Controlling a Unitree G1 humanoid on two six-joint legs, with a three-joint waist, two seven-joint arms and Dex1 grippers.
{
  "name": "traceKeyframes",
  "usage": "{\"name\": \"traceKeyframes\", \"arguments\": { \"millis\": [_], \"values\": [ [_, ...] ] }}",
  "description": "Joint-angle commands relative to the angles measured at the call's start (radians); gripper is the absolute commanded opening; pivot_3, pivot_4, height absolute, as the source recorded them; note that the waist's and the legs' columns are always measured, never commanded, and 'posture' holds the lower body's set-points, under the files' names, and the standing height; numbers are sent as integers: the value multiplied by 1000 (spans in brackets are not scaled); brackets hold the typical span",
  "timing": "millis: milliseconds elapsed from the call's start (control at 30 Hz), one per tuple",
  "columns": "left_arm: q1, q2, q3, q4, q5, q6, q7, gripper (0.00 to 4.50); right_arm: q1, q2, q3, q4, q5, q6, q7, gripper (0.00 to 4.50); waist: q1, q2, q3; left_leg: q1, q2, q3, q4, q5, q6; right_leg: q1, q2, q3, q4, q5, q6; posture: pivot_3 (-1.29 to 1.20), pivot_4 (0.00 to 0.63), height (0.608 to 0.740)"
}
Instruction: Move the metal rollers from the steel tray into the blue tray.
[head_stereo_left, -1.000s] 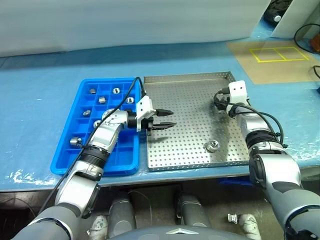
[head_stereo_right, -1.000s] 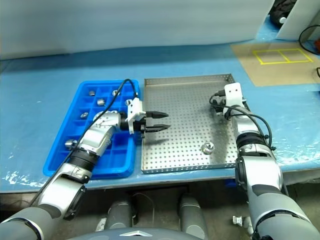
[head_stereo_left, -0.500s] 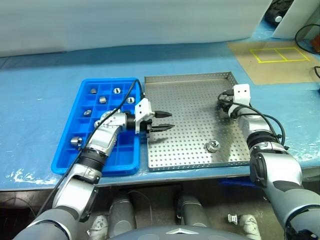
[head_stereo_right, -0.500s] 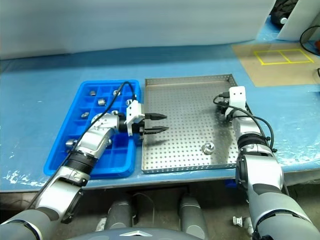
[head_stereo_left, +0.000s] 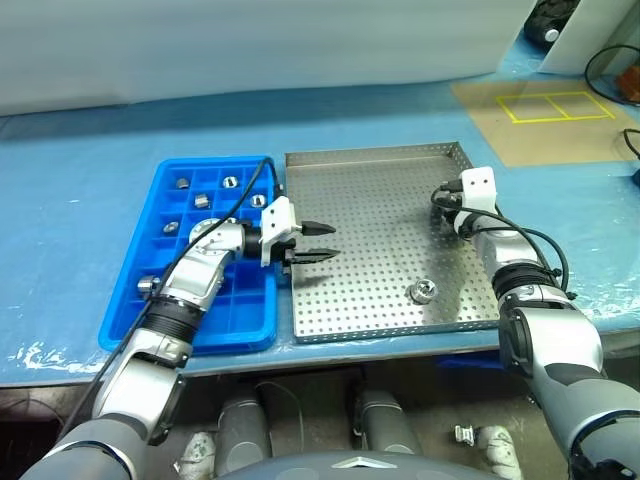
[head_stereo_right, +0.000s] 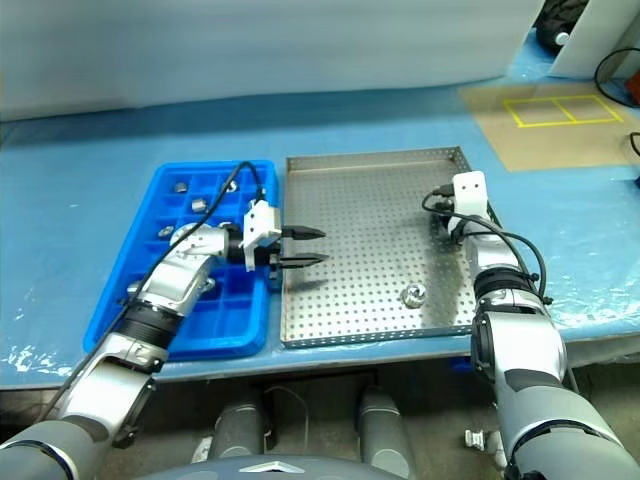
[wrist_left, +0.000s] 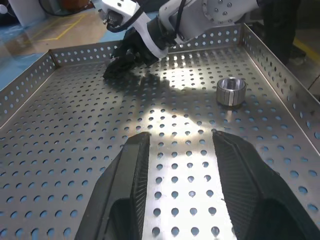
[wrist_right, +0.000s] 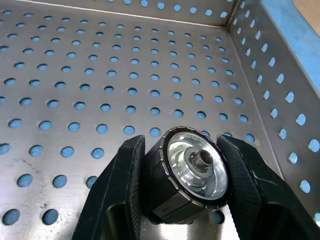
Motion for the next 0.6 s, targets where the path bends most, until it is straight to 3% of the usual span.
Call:
{"name": "traceKeyframes", "arguments": {
  "millis": [33, 233, 400, 600],
  "values": [
    [41, 53, 19, -116, -43, 40, -35, 2144, -32, 25, 17, -153, 22, -19, 69, 1819, -3, 1, 0, 0, 0, 0, -1, 0, 0, -1, 0, 0, 0, 0, 0, -261, 150, 740],
    [73, 136, 99, -116, -61, 66, 4, 2144, -10, 79, 94, -476, 50, 63, 242, 1819, 3, 2, 1, -1, 0, 1, -3, 1, -1, -2, 0, 0, 0, 0, 0, -214, 150, 740],
    [123, 202, 175, -176, -100, 124, 34, 2144, 55, 105, 219, -767, 119, 189, 486, 1819, 14, 2, 1, -1, 1, 0, -6, 1, -1, -2, 0, 0, -3, 0, 0, -164, 150, 740],
    [246, 305, 299, -315, -147, 207, 94, 2144, 25, 173, 307, -772, 139, 200, 613, 1819, 27, 1, 2, -1, 1, 0, -8, 1, -2, -2, 0, 0, -4, 0, 0, 17, 150, 740]
  ]
}}
